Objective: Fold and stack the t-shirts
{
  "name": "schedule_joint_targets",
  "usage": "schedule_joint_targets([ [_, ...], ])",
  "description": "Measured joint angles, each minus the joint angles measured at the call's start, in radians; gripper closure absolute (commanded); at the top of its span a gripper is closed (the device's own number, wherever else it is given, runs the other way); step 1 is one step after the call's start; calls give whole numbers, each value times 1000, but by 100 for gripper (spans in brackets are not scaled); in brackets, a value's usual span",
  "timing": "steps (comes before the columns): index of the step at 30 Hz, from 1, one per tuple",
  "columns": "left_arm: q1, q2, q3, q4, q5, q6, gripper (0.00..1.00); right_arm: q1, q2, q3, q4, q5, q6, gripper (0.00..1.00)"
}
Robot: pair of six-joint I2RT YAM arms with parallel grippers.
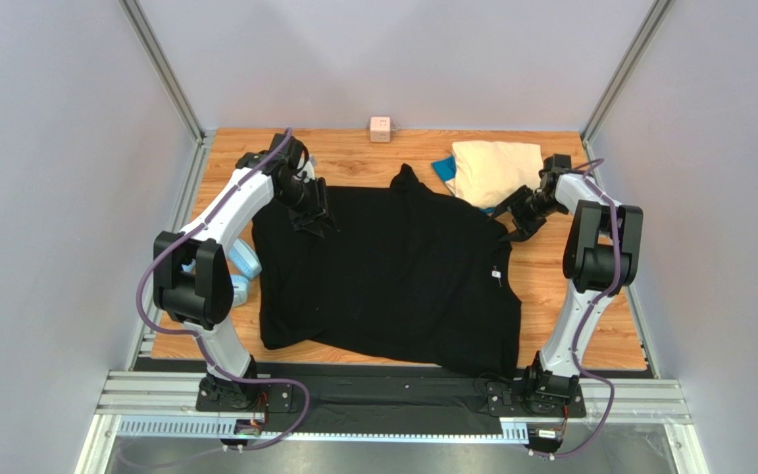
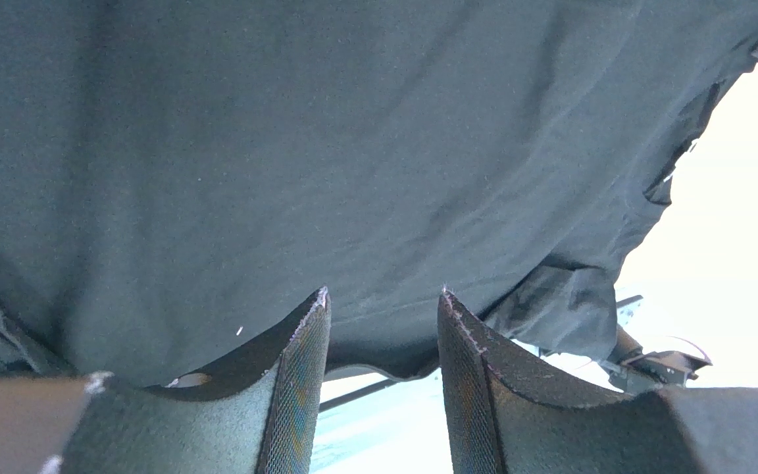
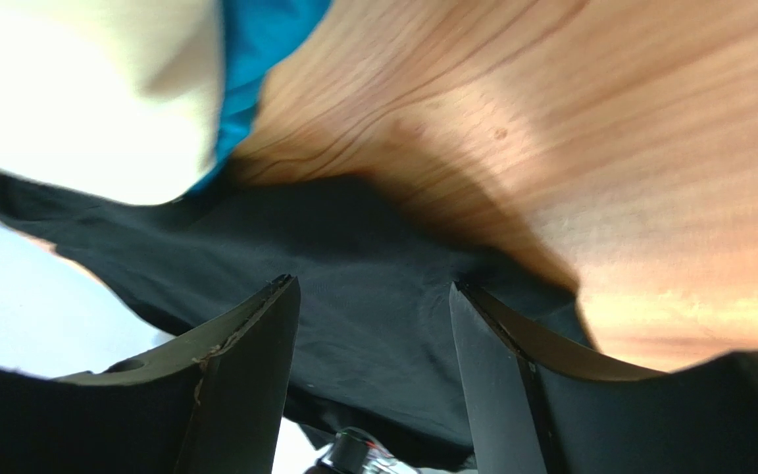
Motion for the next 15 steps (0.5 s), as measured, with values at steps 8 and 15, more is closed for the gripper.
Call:
schedule_joint_targets([
  [8,1,4,0,-6,11,14,50,8,34,2,-19,1,-56,64],
  [15,1,27,1,-16,17,23,50,28,35,1,-23,-23,-95,100],
])
